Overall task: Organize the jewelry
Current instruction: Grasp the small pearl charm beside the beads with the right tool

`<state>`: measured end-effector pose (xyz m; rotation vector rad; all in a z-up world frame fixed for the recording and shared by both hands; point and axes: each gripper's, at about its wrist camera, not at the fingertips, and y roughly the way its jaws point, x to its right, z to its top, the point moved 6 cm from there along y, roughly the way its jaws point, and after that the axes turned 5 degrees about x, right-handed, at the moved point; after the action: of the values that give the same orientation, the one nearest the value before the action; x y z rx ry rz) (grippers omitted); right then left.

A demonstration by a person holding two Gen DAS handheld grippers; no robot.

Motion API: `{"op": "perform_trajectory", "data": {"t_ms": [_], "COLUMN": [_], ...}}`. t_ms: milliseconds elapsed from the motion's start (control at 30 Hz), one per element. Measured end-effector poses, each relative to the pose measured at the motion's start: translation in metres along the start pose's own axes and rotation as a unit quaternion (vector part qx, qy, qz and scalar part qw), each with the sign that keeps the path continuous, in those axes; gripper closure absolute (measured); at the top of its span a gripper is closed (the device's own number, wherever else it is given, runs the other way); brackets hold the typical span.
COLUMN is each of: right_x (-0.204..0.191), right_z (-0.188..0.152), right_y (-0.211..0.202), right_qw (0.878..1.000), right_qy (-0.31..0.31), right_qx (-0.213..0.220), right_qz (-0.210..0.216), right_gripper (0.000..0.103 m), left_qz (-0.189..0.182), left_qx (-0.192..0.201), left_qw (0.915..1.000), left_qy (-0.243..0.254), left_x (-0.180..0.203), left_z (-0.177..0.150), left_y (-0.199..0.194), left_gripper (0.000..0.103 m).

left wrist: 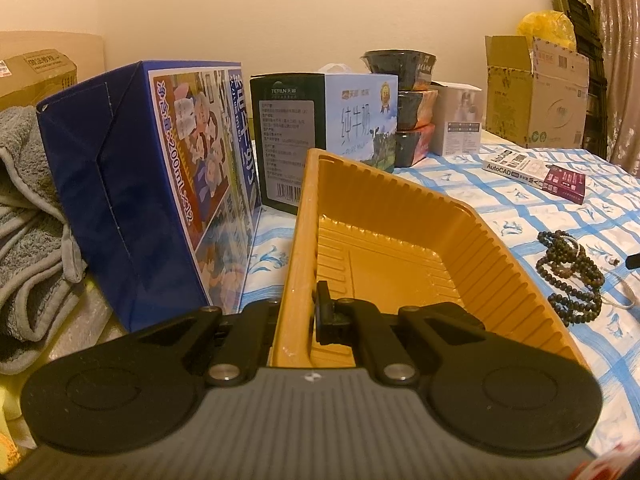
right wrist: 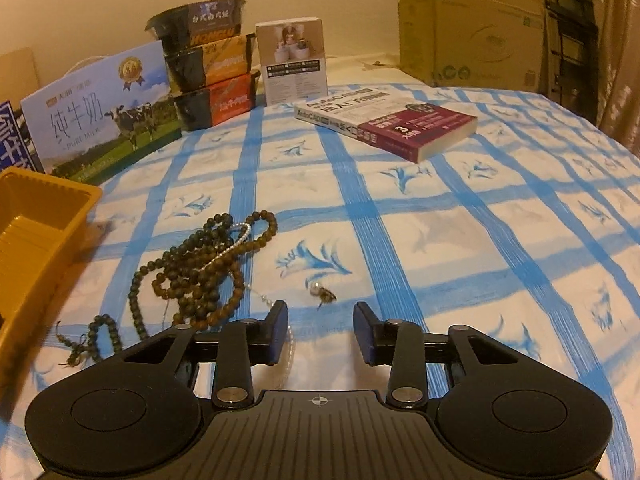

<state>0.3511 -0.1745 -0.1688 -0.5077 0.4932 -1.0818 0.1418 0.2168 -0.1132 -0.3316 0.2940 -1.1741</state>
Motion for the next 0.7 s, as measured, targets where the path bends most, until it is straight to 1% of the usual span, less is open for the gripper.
{"op": "perform_trajectory", "data": {"t_ms": [233,367,533,567,600,700], "right_x": [-0.002,-0.002,-0.002,-0.003,-0.003,-0.005], "right_z": [0.006,0.006,0.005,0.005,0.005,0.005], "right_y": [0.021,0.032,0.041,0.042,0.042,0.043], "right_qw": [1.000,1.000,0.999,0.998,0.998,0.996], "right_qy": [-0.009,-0.022,-0.044,-0.051,-0.059,-0.080], "right_qx": [-0.010,-0.016,-0.021,-0.021,-0.020,-0.019], "right_qz": [-0.005,-0.016,-0.017,-0.016,-0.016,-0.018], "right_gripper": [0.072,0.074,0.077,0.079,0.084,0.092], "left_qz": [-0.002,-0.003,-0.003,-0.003,-0.003,-0.003], "left_qx": [0.001,0.001,0.000,0.000,0.000,0.000], "left_qw": [1.0000,1.0000,1.0000,1.0000,1.0000,1.0000], "left_qy": [0.004,0.005,0.006,0.006,0.006,0.006], "left_x": [0.000,0.000,0.001,0.001,0.001,0.001], "left_z": [0.001,0.002,0.002,0.002,0.002,0.002], "left_y": [0.002,0.003,0.004,0.004,0.004,0.004], "left_gripper": [0.099,0.099,0.099,0.099,0.099,0.099]}}
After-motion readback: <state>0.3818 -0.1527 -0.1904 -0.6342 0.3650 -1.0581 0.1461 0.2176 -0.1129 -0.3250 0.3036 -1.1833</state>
